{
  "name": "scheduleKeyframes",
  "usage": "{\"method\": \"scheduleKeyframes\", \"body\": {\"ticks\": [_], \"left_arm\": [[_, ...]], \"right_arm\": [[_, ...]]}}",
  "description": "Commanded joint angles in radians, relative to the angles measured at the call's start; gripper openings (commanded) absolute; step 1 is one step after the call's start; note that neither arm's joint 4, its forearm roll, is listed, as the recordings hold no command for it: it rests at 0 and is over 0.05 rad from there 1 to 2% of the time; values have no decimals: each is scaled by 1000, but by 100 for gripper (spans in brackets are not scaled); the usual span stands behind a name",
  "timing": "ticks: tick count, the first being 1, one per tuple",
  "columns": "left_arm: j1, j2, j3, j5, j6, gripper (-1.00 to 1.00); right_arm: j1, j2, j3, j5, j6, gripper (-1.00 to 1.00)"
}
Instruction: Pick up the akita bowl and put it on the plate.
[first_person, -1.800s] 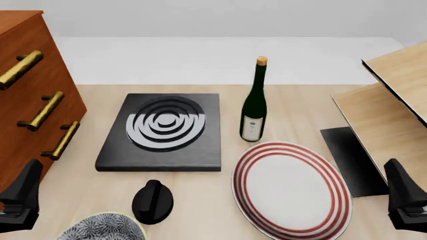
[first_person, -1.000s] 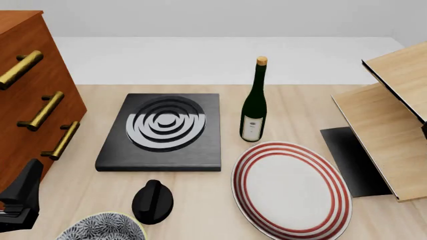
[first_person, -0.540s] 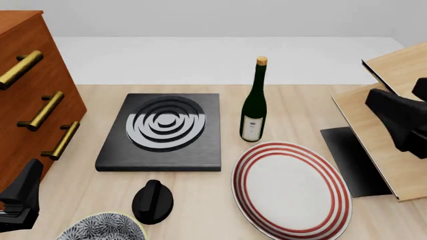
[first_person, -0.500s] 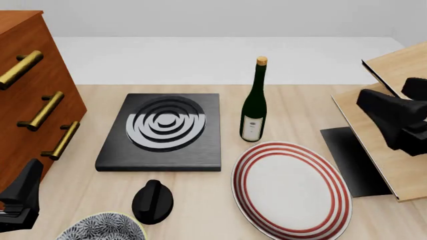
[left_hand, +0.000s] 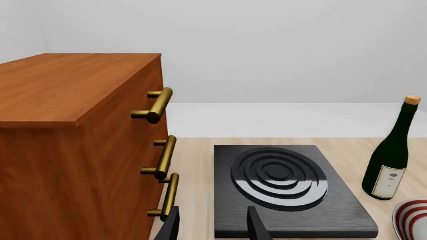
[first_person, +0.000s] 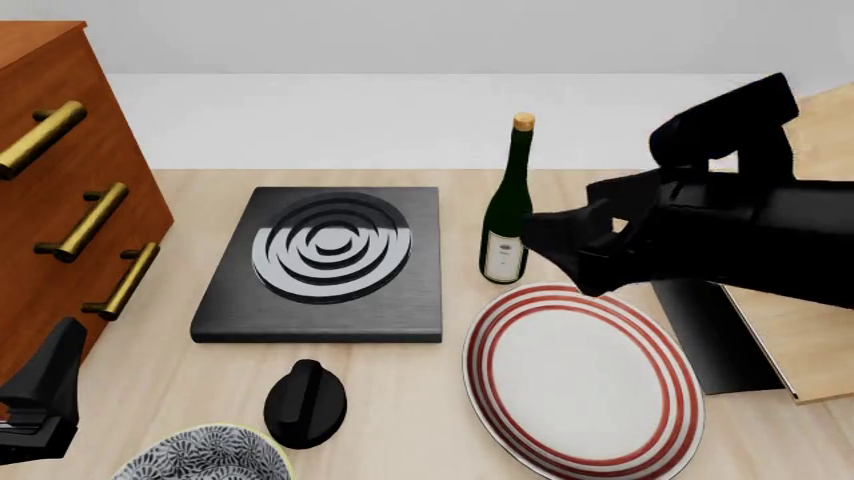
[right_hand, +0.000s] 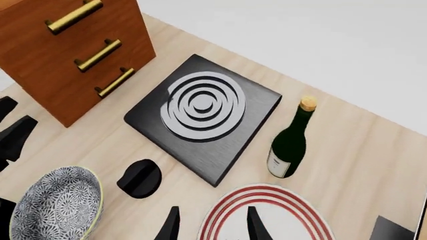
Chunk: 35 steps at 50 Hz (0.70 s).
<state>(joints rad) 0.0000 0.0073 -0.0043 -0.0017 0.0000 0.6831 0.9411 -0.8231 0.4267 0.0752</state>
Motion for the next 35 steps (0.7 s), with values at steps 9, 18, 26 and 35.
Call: {"method": "scheduleKeyframes", "body": {"ticks": [9, 18, 26, 35], "left_arm": [[0, 0, 0, 0, 0, 100], [0, 0, 0, 0, 0, 100], [0, 0, 0, 0, 0, 100], [0, 0, 0, 0, 0, 100]], "right_arm": [[264, 244, -45, -26, 149, 100], [322, 349, -32, -56, 176, 100], [406, 437, 2, -132, 238, 100], [422, 508, -3, -203, 262, 100]]}}
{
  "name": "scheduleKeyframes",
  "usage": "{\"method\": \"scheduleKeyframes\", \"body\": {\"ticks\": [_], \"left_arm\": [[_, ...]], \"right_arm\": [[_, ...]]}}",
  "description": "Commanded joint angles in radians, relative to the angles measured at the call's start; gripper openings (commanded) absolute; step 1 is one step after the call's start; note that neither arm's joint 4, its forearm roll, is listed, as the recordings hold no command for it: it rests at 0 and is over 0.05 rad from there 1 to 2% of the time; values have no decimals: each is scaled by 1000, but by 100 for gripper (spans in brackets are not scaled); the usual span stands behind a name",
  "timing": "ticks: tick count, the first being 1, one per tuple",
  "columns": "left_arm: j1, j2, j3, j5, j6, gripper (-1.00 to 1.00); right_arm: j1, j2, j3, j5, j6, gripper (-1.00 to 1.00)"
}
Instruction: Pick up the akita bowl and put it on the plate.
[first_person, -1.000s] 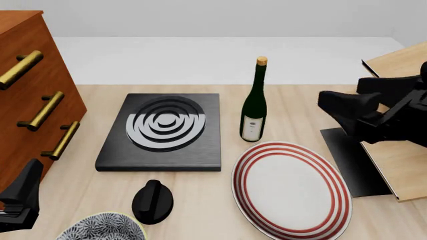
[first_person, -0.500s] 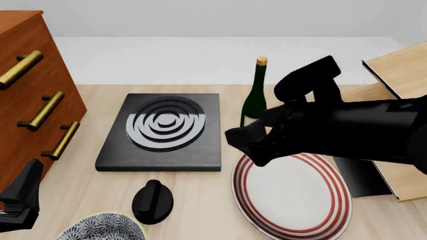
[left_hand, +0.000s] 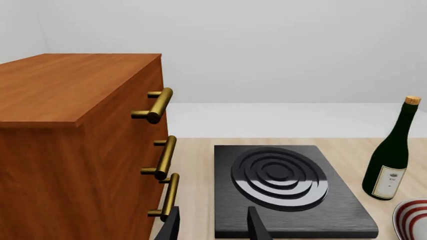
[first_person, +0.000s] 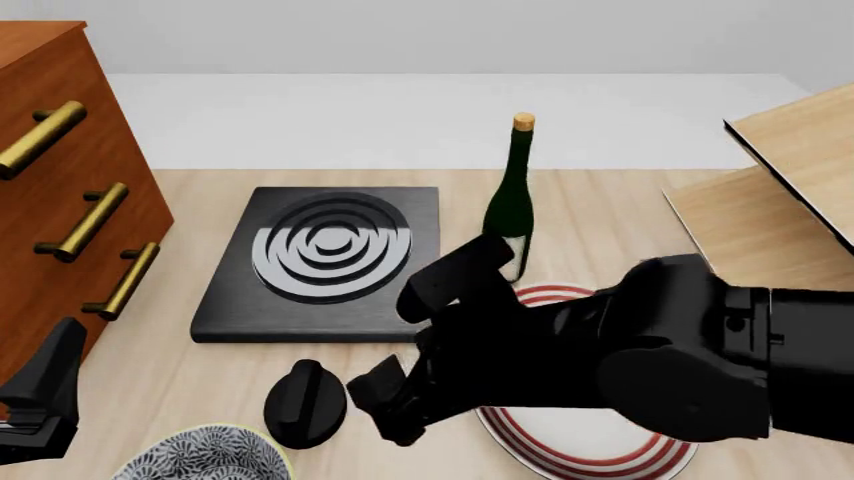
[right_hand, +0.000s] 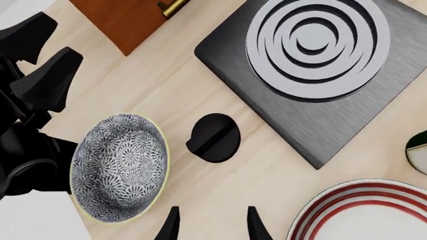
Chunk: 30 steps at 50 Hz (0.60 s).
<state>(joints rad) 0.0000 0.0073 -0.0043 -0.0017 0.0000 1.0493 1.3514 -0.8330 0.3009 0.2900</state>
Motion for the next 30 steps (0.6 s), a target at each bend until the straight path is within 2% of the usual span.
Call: {"method": "scheduleKeyframes", "body": {"ticks": [1, 14, 18, 30], "left_arm": [[0, 0, 0, 0, 0, 100], [0, 0, 0, 0, 0, 100], [0, 0, 0, 0, 0, 100], [0, 0, 0, 0, 0, 100]], "right_arm": [[57, 108, 5, -83, 48, 100], [101, 198, -22, -145, 86, 100], [129, 199, -5, -191, 132, 100], [156, 265, 5, -260, 166, 100]]}}
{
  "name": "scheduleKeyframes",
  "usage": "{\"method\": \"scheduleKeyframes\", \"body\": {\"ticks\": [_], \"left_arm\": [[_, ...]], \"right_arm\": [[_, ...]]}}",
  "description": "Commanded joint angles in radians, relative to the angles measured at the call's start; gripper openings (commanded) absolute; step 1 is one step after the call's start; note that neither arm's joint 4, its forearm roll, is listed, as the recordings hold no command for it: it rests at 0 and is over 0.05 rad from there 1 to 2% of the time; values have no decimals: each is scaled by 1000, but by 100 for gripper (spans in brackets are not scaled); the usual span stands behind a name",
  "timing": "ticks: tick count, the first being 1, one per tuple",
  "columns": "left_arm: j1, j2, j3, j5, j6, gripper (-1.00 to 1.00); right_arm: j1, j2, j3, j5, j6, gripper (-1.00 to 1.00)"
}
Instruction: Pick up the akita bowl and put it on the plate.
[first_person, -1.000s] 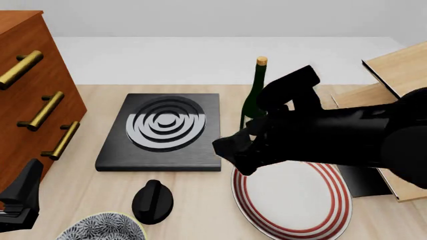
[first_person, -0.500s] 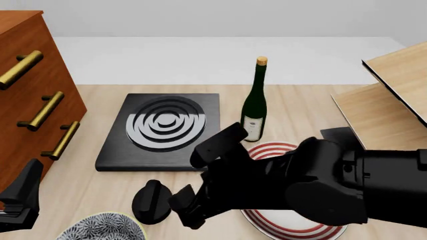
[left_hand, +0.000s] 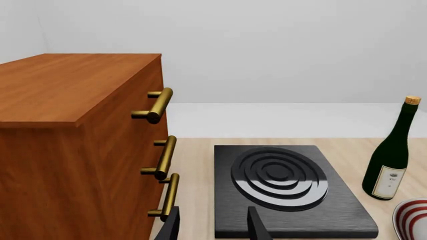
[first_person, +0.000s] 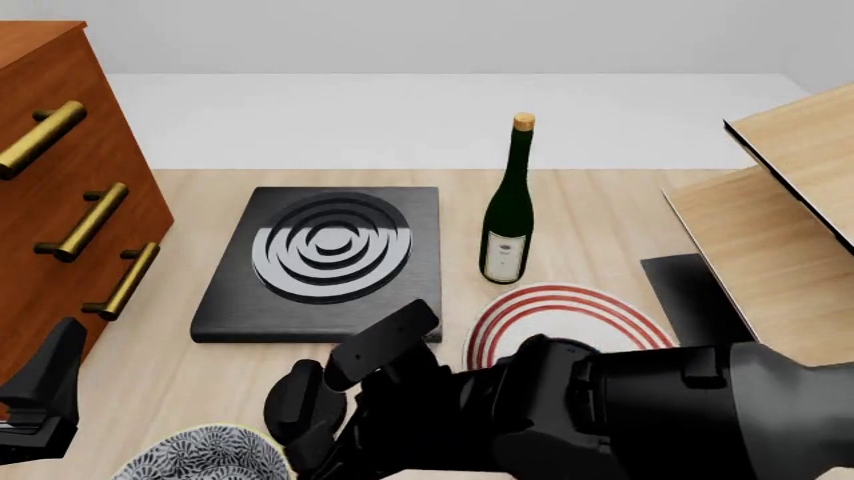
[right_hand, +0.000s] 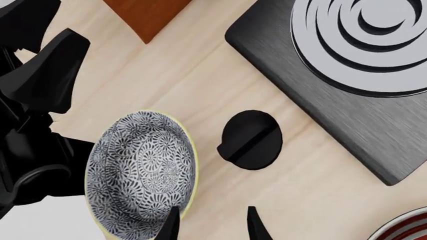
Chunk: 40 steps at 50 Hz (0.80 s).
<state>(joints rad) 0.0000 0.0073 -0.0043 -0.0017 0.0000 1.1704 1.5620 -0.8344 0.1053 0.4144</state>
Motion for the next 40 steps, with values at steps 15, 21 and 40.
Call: {"method": "scheduleKeyframes", "body": {"ticks": [15, 21, 40], "left_arm": [[0, 0, 0, 0, 0, 100], [0, 0, 0, 0, 0, 100], [0, 0, 0, 0, 0, 100]], "right_arm": [[69, 137, 10, -152, 85, 100], [84, 175, 12, -186, 99, 100], [100, 243, 6, -247, 123, 100]]}}
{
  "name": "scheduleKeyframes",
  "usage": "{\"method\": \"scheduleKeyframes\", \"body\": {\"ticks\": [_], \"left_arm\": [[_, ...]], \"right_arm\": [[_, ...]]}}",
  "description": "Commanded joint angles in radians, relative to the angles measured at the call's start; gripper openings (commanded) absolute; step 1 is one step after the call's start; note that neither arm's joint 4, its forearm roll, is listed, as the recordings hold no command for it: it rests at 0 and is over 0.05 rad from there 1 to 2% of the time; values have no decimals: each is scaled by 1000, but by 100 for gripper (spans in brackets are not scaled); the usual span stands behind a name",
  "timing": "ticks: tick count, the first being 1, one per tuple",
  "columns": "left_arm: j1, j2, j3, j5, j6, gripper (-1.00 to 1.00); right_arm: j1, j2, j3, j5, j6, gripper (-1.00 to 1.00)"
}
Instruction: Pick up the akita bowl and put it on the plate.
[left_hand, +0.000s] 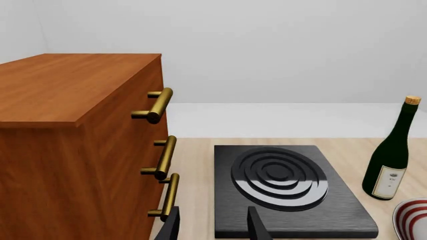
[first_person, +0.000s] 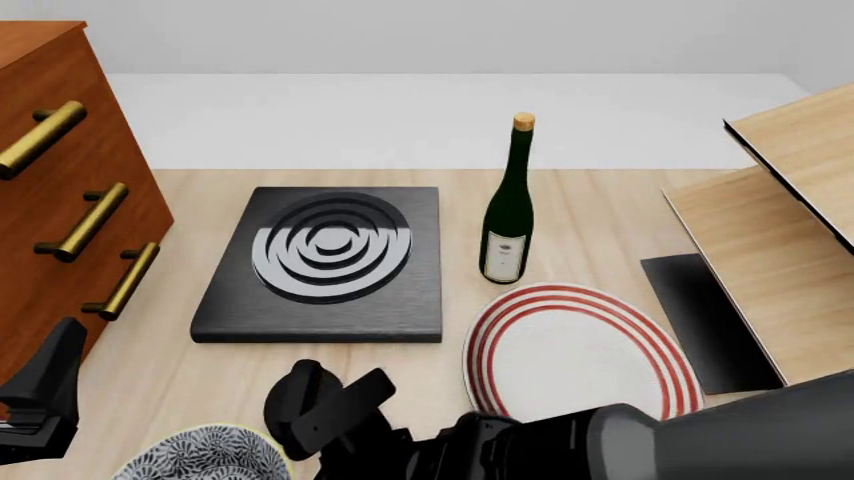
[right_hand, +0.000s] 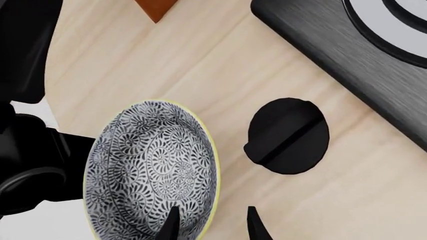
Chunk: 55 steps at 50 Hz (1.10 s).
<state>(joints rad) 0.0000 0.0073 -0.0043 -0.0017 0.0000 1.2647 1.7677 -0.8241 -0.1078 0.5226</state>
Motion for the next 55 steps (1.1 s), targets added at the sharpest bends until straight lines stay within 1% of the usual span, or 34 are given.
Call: {"method": "scheduleKeyframes", "body": {"ticks": [1, 5, 8, 14, 17, 18, 24, 25, 26, 29, 32, 34, 45, 51, 52, 55], "left_arm": [[0, 0, 0, 0, 0, 100], [0, 0, 0, 0, 0, 100], [0, 0, 0, 0, 0, 100], [0, 0, 0, 0, 0, 100], [0, 0, 0, 0, 0, 100], [0, 0, 0, 0, 0, 100], [0, 0, 0, 0, 0, 100], [0, 0, 0, 0, 0, 100], [0, 0, 0, 0, 0, 100], [0, 0, 0, 0, 0, 100], [0, 0, 0, 0, 0, 100], [0, 0, 0, 0, 0, 100], [0, 0, 0, 0, 0, 100], [0, 0, 0, 0, 0, 100], [0, 0, 0, 0, 0, 100], [0, 0, 0, 0, 0, 100]], "right_arm": [[6, 40, -5, -36, 15, 100], [-7, 51, -10, -43, 6, 100], [6, 62, -1, -63, 21, 100], [-2, 83, -6, -77, 21, 100], [-19, 72, -19, -63, -1, 100], [-18, 62, -20, -57, -4, -100], [-24, 17, -35, -14, -33, -100], [-33, 14, -39, -6, -42, -100], [-46, 5, -48, 12, -67, -100], [-65, -44, -37, 15, -66, -100], [-89, -77, -34, 31, -87, -100], [-88, -93, -28, 35, -85, -100], [-156, -217, 8, 74, -112, -100], [-211, -280, 43, 82, -116, -100], [-229, -293, 50, 88, -126, -100], [-262, -334, 78, 86, -117, -100]]}}
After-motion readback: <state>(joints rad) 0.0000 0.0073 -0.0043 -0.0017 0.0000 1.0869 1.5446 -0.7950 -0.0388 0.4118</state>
